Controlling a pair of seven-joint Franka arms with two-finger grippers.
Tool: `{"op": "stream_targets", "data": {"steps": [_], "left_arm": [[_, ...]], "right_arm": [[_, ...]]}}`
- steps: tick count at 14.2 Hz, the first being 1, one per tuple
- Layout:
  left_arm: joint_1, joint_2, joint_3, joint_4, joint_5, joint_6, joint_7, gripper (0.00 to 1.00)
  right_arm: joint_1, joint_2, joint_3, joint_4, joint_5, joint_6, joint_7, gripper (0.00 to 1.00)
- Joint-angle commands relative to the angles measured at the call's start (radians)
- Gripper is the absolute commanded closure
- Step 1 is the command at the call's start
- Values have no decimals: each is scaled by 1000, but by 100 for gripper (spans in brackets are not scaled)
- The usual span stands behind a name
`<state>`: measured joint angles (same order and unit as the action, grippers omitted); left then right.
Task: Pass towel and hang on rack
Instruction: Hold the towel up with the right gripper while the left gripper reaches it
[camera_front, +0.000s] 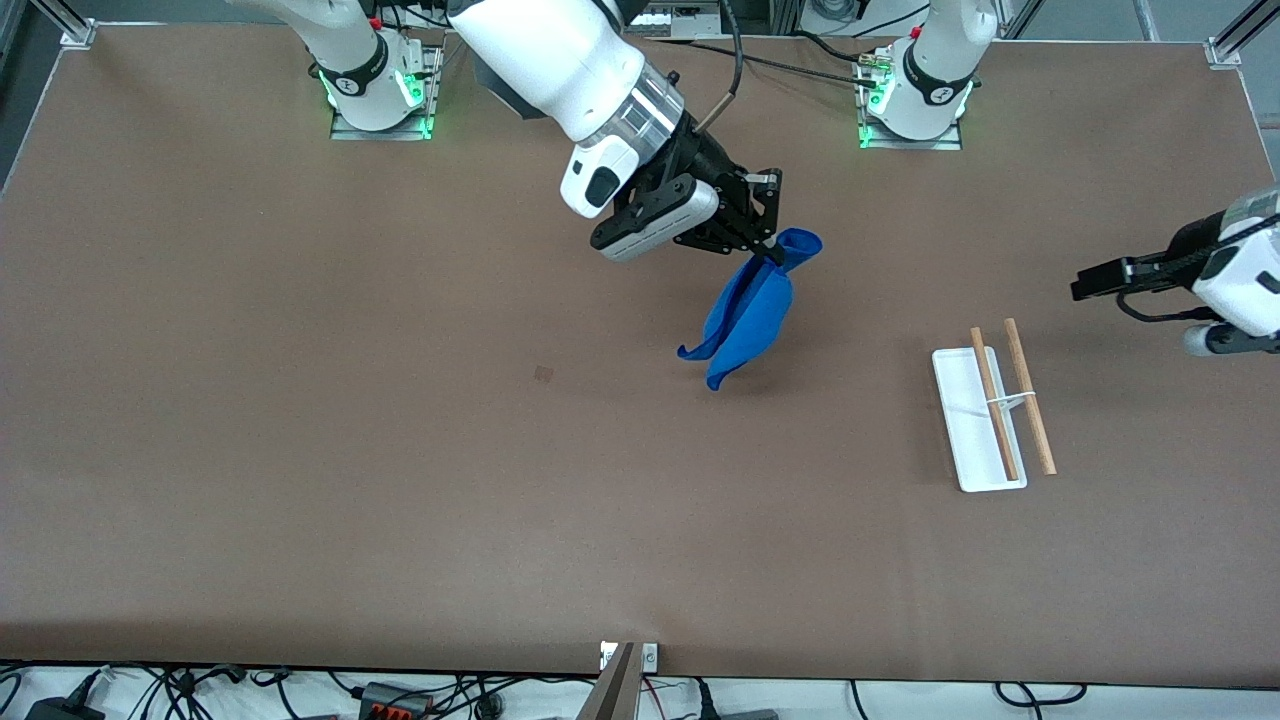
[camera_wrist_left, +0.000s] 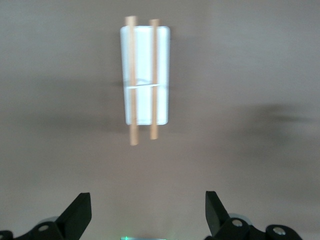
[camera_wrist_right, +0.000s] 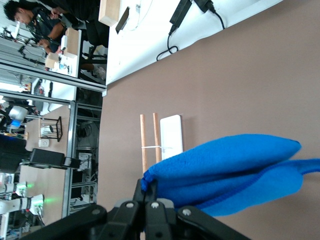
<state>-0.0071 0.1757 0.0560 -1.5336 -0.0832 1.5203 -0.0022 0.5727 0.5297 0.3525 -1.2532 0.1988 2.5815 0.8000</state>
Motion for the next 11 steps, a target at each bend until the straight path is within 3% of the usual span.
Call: {"op": "stream_targets", "data": {"steps": [1, 5, 11], "left_arm": [[-1, 44, 2, 17, -82, 59, 172, 0], [-2, 132, 2, 20, -220, 119, 482, 0], [-41, 171, -18, -5, -387, 227, 770, 0]], "right_arm": [[38, 42, -1, 31, 13, 92, 30, 100], [56, 56, -1, 31, 11, 134, 42, 100], [58, 56, -1, 31, 13, 135, 42, 100]]}}
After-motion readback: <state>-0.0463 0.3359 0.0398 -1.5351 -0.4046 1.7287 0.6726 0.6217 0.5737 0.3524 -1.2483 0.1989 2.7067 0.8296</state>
